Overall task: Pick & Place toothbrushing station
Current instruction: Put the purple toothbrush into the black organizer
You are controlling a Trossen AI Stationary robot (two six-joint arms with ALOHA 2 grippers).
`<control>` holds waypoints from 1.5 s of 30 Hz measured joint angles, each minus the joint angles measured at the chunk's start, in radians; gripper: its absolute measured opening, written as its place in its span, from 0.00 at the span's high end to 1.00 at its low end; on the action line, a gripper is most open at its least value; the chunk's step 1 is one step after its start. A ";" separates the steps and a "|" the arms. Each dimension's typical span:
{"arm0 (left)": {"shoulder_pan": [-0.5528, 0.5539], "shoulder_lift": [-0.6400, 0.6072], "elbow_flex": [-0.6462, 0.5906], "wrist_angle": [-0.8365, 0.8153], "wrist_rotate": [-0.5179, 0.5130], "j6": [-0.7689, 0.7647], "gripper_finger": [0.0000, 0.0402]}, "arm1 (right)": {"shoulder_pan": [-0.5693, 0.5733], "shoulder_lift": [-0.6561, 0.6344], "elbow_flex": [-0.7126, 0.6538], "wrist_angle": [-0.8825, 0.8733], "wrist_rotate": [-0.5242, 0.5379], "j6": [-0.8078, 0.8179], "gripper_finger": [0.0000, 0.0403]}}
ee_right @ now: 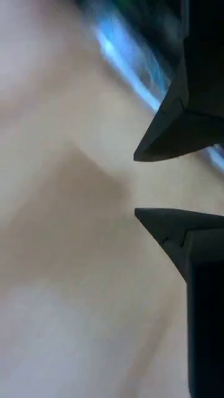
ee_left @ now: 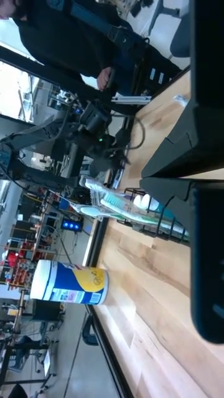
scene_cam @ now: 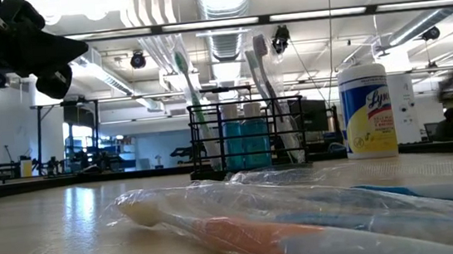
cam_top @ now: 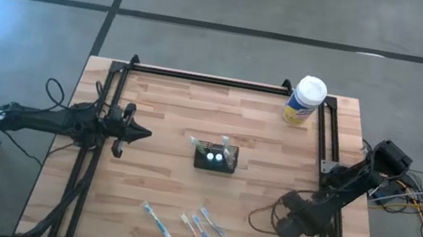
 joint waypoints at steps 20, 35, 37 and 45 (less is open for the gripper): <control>0.001 0.004 0.000 0.002 -0.003 0.002 0.98 | 0.000 0.008 -0.064 -0.072 -0.248 0.081 0.64; 0.000 0.005 0.000 0.000 -0.002 0.002 0.98 | 0.000 0.002 -0.089 0.041 -0.210 -0.051 0.64; 0.000 0.005 0.000 0.000 -0.002 0.001 0.98 | 0.000 0.001 -0.076 0.082 -0.200 -0.090 0.67; 0.000 0.005 0.000 0.000 -0.001 -0.018 0.98 | 0.007 0.000 -0.073 0.154 -0.175 -0.172 0.83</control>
